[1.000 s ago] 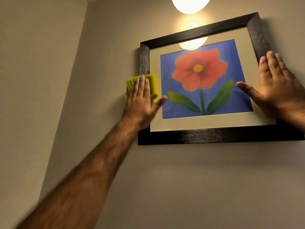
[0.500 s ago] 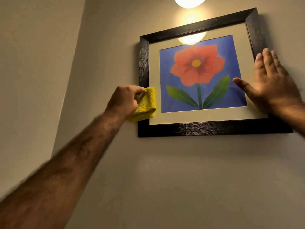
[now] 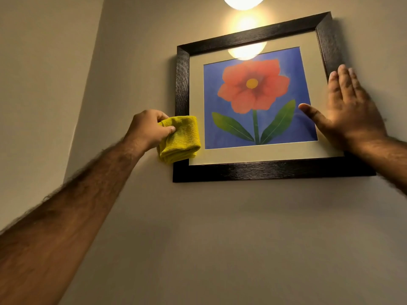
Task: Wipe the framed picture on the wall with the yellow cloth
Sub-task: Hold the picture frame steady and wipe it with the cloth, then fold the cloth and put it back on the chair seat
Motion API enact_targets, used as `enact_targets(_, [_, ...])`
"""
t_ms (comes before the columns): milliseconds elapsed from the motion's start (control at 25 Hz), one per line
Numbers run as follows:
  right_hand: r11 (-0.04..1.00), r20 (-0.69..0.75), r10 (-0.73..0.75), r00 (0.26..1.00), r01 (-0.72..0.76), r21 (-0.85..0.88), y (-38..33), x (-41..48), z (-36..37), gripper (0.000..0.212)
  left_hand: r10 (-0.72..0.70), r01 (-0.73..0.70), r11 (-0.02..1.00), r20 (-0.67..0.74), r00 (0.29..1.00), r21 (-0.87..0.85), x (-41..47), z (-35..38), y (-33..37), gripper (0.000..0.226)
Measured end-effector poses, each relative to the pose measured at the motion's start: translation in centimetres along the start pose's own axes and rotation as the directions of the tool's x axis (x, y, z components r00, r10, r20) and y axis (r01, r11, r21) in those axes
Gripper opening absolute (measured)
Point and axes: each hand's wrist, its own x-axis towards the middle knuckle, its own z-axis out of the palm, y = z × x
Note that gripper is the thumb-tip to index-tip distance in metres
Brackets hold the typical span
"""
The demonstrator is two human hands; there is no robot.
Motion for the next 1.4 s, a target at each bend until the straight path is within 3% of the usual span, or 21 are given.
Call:
enact_targets(160, [1.0, -0.003, 0.004, 1.0, -0.004, 0.004, -0.1, -0.2, 0.0, 0.113, -0.045, 0.042, 0.985, -0.012, 0.999, -0.166, -2.2, 0.5, -1.9, 0.019])
enact_targets(320, [1.0, 0.027, 0.011, 1.0, -0.012, 0.02, -0.2, -0.3, -0.2, 0.112, -0.167, 0.188, 0.862, 0.086, 0.982, -0.471, -4.4, 0.2, -3.6, 0.013])
enact_targets(480, [0.999, 0.058, 0.023, 0.998, -0.026, 0.046, -1.0, -0.9, -1.5, 0.111, -0.192, 0.248, 0.812, 0.159, 0.968, -0.529, -6.3, -0.9, -4.8, 0.016])
enact_targets(600, [0.96, -0.047, -0.242, 0.969, 0.247, 0.131, -6.0, -3.1, -3.2, 0.102, -0.216, 0.269, 0.802, 0.161, 0.963, -0.533, -7.6, -2.3, -5.2, 0.015])
enact_targets(680, [0.831, -0.116, -0.416, 0.902, 0.429, 0.353, -12.1, -5.6, -4.3, 0.087, -0.236, 0.282, 0.796, 0.155, 0.959, -0.535, -8.7, -3.4, -5.7, 0.013])
enact_targets(720, [0.738, -0.12, -0.442, 0.889, 0.436, 0.515, -15.5, -6.9, -4.8, 0.076, -0.246, 0.29, 0.789, 0.154, 0.957, -0.542, -9.3, -3.8, -5.9, 0.013])
enact_targets(760, [0.641, -0.063, -0.429, 0.901, 0.353, 0.682, -19.0, -8.3, -5.2, 0.068, -0.261, 0.302, 0.782, 0.153, 0.953, -0.545, -10.0, -4.3, -6.2, 0.014])
enact_targets(840, [0.499, 0.237, -0.373, 0.897, -0.021, 0.866, -25.2, -10.8, -5.8, 0.065, -0.299, 0.335, 0.769, 0.157, 0.941, -0.545, -11.6, -5.3, -7.1, 0.016])
enact_targets(880, [0.464, 0.429, -0.357, 0.83, -0.241, 0.852, -27.8, -11.9, -5.8, 0.07, -0.321, 0.355, 0.762, 0.161, 0.933, -0.542, -12.5, -6.1, -7.7, 0.019])
enact_targets(960, [0.405, 0.714, -0.363, 0.599, -0.588, 0.7, -31.8, -14.0, -4.9, 0.07, -0.363, 0.396, 0.749, 0.17, 0.916, -0.532, -14.6, -7.8, -9.2, 0.026])
enact_targets(1040, [0.263, 0.81, -0.416, 0.414, -0.798, 0.543, -34.3, -16.1, -4.1, 0.051, -0.407, 0.439, 0.736, 0.181, 0.895, -0.516, -16.6, -9.5, -11.0, 0.028])
enact_targets(1120, [0.121, 0.834, -0.445, 0.326, -0.901, 0.417, -36.7, -18.5, -3.7, 0.039, -0.448, 0.482, 0.718, 0.196, 0.872, -0.503, -18.8, -11.4, -12.9, 0.027])
enact_targets(1200, [0.03, 0.84, -0.474, 0.264, -0.948, 0.316, -39.2, -20.9, -3.5, 0.041, -0.503, 0.533, 0.682, 0.207, 0.839, -0.501, -21.3, -13.3, -15.0, 0.025])
enact_targets(1320, [-0.03, 0.83, -0.534, 0.16, -0.985, 0.17, -43.7, -25.3, -3.8, 0.052, -0.62, 0.628, 0.555, 0.231, 0.749, -0.545, -25.9, -16.6, -18.7, 0.018])
enact_targets(1400, [-0.019, 0.817, -0.569, 0.095, -0.995, 0.103, -46.7, -28.6, -3.9, 0.055, -0.682, 0.689, 0.468, 0.269, 0.68, -0.553, -29.7, -18.9, -21.4, 0.013])
